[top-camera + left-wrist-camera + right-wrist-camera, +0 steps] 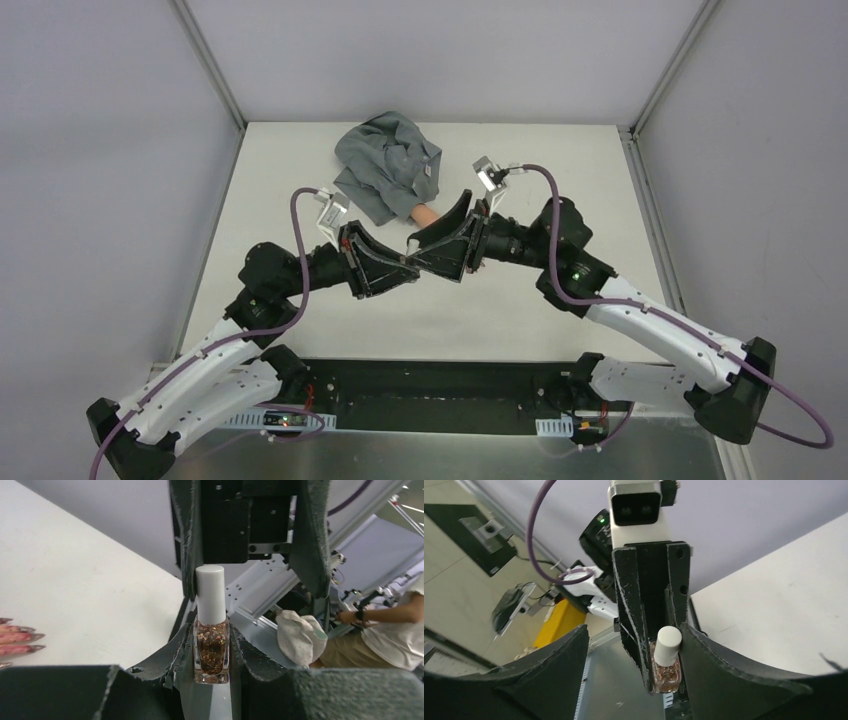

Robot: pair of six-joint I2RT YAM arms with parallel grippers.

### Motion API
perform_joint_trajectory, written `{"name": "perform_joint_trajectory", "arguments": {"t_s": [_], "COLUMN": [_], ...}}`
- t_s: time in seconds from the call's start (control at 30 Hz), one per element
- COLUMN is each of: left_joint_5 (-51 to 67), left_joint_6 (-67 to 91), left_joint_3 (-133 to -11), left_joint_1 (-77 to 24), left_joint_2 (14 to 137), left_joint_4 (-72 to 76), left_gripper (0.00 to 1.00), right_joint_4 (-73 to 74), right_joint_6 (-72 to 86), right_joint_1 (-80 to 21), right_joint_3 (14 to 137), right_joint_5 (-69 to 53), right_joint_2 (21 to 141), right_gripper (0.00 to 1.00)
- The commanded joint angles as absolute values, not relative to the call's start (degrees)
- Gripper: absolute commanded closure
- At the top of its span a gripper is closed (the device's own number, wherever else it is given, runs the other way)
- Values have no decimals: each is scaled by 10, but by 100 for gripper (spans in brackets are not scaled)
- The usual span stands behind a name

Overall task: Paint the nails
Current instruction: Screw the nail polish bottle.

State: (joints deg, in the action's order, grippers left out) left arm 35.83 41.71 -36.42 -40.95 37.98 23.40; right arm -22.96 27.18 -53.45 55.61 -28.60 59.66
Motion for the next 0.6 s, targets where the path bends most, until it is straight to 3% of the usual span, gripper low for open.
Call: {"name": "perform_joint_trajectory", "arguments": {"t_s": [0.0, 0.13, 0.27, 0.5, 0.57], "left_joint_5": [415, 422, 422, 415, 409], "left_joint_6": [470, 475, 475, 468, 463], "left_joint_3": [-393, -398, -401, -399, -398], "left_joint_1": [-413, -413, -413, -413, -413], "left_joint_2": [382, 384, 386, 391, 391], "left_joint_4": [313, 320, 324, 329, 329], "left_gripper": [100, 100, 100, 100, 100], "right_joint_4": [-345, -353, -363, -353, -338], "right_joint_6": [306, 306, 311, 313, 308], "right_joint_1": [-533, -533, -533, -533, -533], "right_joint_3": [561, 562, 566, 567, 565], "right_joint_5": [-395, -397, -402, -395, -384], "right_joint_2": [613, 617, 627, 632, 627], "right_gripper": [32, 39, 52, 95, 100]}}
